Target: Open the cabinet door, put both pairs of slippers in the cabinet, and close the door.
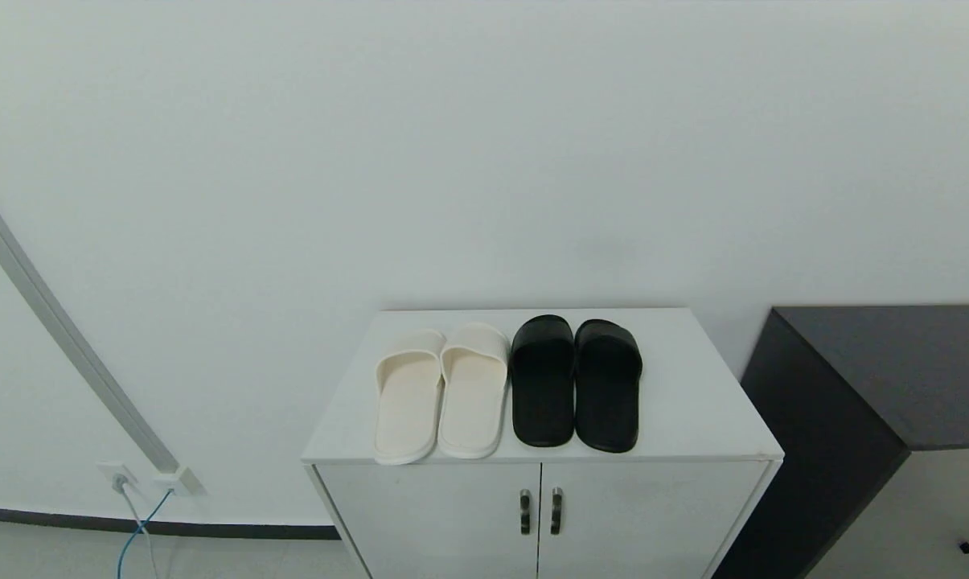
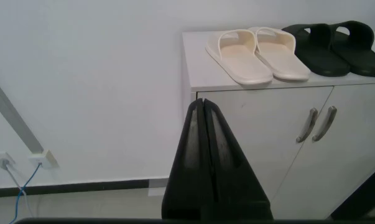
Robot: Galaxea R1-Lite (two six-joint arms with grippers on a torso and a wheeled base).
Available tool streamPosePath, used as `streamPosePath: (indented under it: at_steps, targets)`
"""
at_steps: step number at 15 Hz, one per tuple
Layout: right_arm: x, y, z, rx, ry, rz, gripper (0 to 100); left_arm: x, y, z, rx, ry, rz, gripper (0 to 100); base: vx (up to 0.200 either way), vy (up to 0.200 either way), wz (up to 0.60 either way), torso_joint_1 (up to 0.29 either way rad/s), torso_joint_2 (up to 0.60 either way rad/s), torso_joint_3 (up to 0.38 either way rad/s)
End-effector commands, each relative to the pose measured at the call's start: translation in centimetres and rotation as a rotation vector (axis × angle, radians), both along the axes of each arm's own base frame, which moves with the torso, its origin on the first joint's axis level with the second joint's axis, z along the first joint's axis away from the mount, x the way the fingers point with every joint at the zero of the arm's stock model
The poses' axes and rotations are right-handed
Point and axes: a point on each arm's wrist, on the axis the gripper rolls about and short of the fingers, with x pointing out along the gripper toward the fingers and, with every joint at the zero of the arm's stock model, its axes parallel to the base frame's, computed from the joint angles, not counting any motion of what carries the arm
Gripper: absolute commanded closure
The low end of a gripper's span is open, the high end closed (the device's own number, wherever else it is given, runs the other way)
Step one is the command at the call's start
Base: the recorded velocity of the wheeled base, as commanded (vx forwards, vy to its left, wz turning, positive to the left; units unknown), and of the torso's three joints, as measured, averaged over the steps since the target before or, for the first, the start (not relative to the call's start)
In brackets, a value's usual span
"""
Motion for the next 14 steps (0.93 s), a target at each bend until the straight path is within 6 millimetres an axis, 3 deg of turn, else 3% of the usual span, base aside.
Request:
streamPosePath:
  at_steps: [1, 7, 8, 9, 10, 12, 14]
  targets:
    - [0.0, 0.0, 0.0, -0.001, 0.001, 0.001, 0, 0.0, 0.0, 0.0, 0.0, 0.001, 0.0, 100, 0.0, 0.0, 0.0, 0.0, 0.0, 0.0]
    - [0.0, 0.0, 0.1, -0.004, 0.005, 0.007, 0, 0.0, 0.0, 0.0, -0.002, 0.001, 0.0, 100, 0.0, 0.0, 0.0, 0.0, 0.0, 0.0]
    - [0.1, 0.0, 1.7, 0.018, -0.01, 0.012, 0, 0.0, 0.0, 0.0, -0.002, 0.001, 0.0, 100, 0.0, 0.0, 0.0, 0.0, 0.0, 0.0]
    - [-0.1, 0.0, 5.1, 0.07, -0.048, 0.027, 0, 0.0, 0.0, 0.0, -0.002, 0.001, 0.002, 100, 0.0, 0.0, 0.0, 0.0, 0.0, 0.0]
    - [0.7, 0.0, 6.0, 0.057, 0.027, 0.077, 0, 0.0, 0.0, 0.0, -0.002, 0.001, 0.002, 100, 0.0, 0.0, 0.0, 0.0, 0.0, 0.0]
    - [3.0, 0.3, 5.3, 0.0, 0.222, 0.182, 0, 0.0, 0.0, 0.0, -0.002, 0.001, 0.002, 100, 0.0, 0.0, 0.0, 0.0, 0.0, 0.0]
    - [6.6, 0.6, 6.2, 0.018, 0.303, 0.223, 0, 0.0, 0.0, 0.0, -0.012, 0.001, 0.005, 100, 0.0, 0.0, 0.0, 0.0, 0.0, 0.0]
